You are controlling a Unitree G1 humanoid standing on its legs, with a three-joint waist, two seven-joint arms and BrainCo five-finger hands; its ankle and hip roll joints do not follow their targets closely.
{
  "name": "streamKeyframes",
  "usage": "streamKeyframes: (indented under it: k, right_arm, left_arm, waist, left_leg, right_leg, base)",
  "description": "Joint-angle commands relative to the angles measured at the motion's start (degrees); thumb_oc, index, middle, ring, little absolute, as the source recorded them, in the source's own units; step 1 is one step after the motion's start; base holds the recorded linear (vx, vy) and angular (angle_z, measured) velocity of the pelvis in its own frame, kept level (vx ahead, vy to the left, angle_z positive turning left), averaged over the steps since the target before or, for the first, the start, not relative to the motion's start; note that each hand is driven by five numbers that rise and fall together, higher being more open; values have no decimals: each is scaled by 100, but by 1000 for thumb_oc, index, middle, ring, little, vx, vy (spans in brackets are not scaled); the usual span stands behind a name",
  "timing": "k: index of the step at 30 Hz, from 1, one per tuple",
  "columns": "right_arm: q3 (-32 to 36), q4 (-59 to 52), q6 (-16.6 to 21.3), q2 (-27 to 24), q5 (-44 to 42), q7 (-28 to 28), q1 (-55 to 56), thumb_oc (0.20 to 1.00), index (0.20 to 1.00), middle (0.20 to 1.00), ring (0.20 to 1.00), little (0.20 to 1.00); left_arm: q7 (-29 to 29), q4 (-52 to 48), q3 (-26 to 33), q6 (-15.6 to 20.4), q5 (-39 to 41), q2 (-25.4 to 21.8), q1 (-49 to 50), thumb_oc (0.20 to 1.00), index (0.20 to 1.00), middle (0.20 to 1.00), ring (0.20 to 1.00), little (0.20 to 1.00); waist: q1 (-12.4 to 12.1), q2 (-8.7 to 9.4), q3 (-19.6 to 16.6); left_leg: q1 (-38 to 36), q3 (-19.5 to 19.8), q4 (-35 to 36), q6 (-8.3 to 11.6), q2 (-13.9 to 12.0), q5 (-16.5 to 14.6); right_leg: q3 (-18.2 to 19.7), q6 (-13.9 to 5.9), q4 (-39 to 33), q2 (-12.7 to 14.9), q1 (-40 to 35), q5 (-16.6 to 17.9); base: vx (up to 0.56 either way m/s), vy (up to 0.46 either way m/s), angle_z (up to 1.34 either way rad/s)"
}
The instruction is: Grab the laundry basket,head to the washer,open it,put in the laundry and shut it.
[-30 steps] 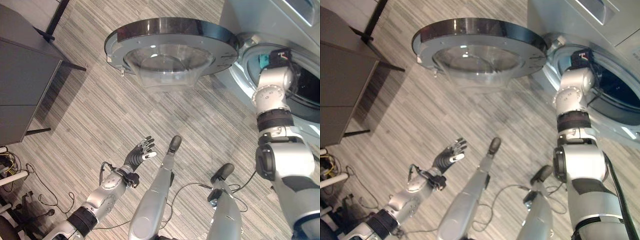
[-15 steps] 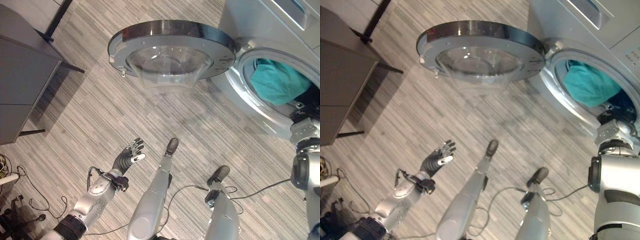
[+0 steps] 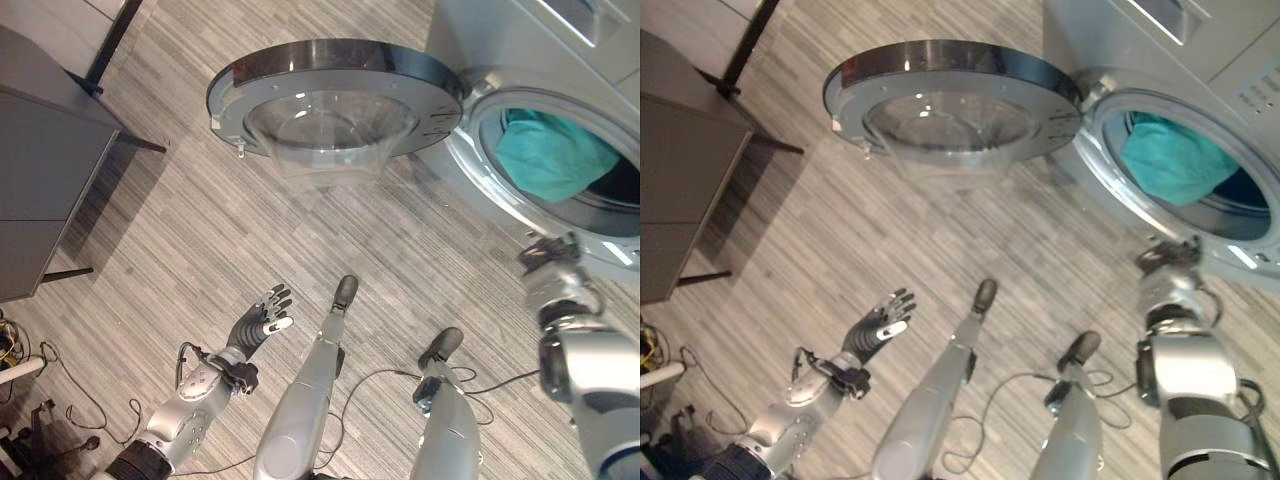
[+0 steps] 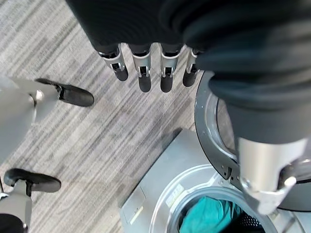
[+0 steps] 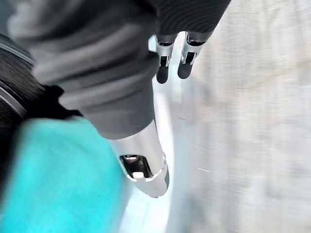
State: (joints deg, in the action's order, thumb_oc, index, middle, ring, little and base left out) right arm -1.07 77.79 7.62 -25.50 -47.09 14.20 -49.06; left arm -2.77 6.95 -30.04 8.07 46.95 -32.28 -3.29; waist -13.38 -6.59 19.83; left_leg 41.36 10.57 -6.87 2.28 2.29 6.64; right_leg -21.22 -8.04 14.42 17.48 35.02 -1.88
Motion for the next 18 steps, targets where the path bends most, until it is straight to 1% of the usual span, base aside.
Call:
streamKeyframes:
  k: [1,3,6,7,8,10,11,12,13,14,15,16,17,18]
  right_arm:
    - [-493,-389,154,252,827,-4,528,1000,1000,1000,1000,1000]
    - [-963,-668,91,672,1459,-125,1002,1000,1000,1000,1000,1000]
    - [-1435,-974,-26,1118,2102,-361,1781,1000,1000,1000,1000,1000]
    - [-1538,-1038,-63,1205,2299,-407,2044,1000,1000,1000,1000,1000]
    - [-1617,-942,-166,1292,2677,-439,2552,1000,1000,1000,1000,1000]
    - [-1472,-784,-274,1371,2888,-477,3030,1000,1000,1000,1000,1000]
    - [-1473,-787,-275,1366,2892,-476,3035,1000,1000,1000,1000,1000]
    - [-1365,-620,-349,1308,3162,-469,3386,1000,1000,1000,1000,1000]
    - [-1315,-519,-392,1266,3307,-491,3577,1000,1000,1000,1000,1000]
    - [-1032,-432,-436,1161,3389,-592,4043,1000,1000,1000,1000,1000]
    - [-861,-429,-458,1100,3503,-653,4282,1000,1000,1000,1000,1000]
    - [-809,-443,-442,1066,3521,-657,4363,1000,1000,1000,1000,1000]
    - [-689,-476,-402,1036,3493,-676,4486,1000,1000,1000,1000,1000]
    - [-625,-513,-366,1033,3449,-702,4592,1000,1000,1000,1000,1000]
  left_arm:
    - [18,213,23,167,-318,158,105,1000,1000,1000,1000,1000]
    - [19,416,47,188,-703,185,98,1000,1000,1000,1000,1000]
    - [87,1057,126,123,-1346,250,115,1000,1000,1000,1000,1000]
    - [145,1343,177,78,-1554,328,94,1000,1000,1000,1000,1000]
    - [338,1882,309,74,-2149,487,55,1000,1000,1000,1000,1000]
    - [692,2738,560,-10,-2829,821,-34,1000,1000,1000,1000,1000]
    - [699,2760,557,4,-2841,839,-40,1000,1000,1000,1000,1000]
    - [904,3579,756,-68,-3276,1114,-139,1000,1000,1000,1000,1000]
    - [976,4071,883,-67,-3383,1274,-190,1000,1000,1000,1000,1000]
    - [1039,5141,1319,-123,-3220,1575,-198,1000,1000,1000,1000,1000]
    - [1085,5702,1582,-125,-3297,1628,-190,1000,1000,1000,1000,1000]
    - [1150,5735,1582,-81,-3525,1565,-181,1000,1000,1000,1000,1000]
    - [1298,5688,1668,-43,-3784,1438,-136,1000,1000,1000,1000,1000]
    - [1404,5727,1813,-72,-3907,1315,-146,1000,1000,1000,1000,1000]
  waist:
    - [23,-83,56]
    - [83,31,42]
    - [240,291,-35]
    - [298,388,-77]
    - [390,530,-207]
    - [519,667,-359]
    - [520,661,-345]
    - [625,731,-504]
    - [684,731,-569]
    - [854,734,-787]
    - [966,725,-958]
    - [999,736,-1030]
    - [1026,723,-1097]
    - [1039,746,-1157]
  left_leg:
    - [-270,-462,526,-264,244,-255]
    - [-322,-527,443,-270,192,-296]
    - [-516,-625,408,-263,80,-342]
    - [-615,-654,404,-261,36,-361]
    - [-855,-662,448,-252,-9,-382]
    - [-1239,-690,567,-233,-73,-396]
    - [-1266,-691,581,-233,-73,-392]
    - [-1610,-695,670,-220,-109,-414]
    - [-1835,-683,747,-219,-128,-418]
    - [-2295,-685,849,-222,-161,-449]
    - [-2525,-698,902,-212,-201,-467]
    - [-2658,-701,952,-204,-223,-474]
    - [-2733,-710,977,-230,-234,-381]
    - [-2827,-700,1021,-217,-253,-373]
  right_leg:
    - [-149,466,278,-658,-639,-1081]
    - [-109,439,96,-695,-785,-960]
    - [-34,384,-270,-787,-1105,-750]
    - [-16,364,-387,-814,-1237,-687]
    - [18,321,-588,-855,-1511,-586]
    - [38,269,-765,-888,-1846,-487]
    - [37,268,-779,-890,-1872,-482]
    - [49,230,-874,-895,-2155,-431]
    - [15,211,-897,-881,-2324,-420]
    - [10,208,-863,-884,-2625,-422]
    - [37,209,-859,-892,-2780,-439]
    - [58,204,-884,-901,-2872,-449]
    - [-1,227,-929,-905,-2949,-355]
    - [6,229,-936,-910,-3036,-370]
  base:
    - [-32,19,-17]
    - [-31,7,-20]
    - [-10,-16,-21]
    - [45,-56,-26]
    - [71,-59,-37]
    - [75,-25,-33]
    - [105,2,-21]
    - [104,7,-23]
    - [183,38,-8]
    - [185,65,-20]
    - [187,70,-24]
    - [98,86,-25]
    - [54,53,-10]
    - [84,42,5]
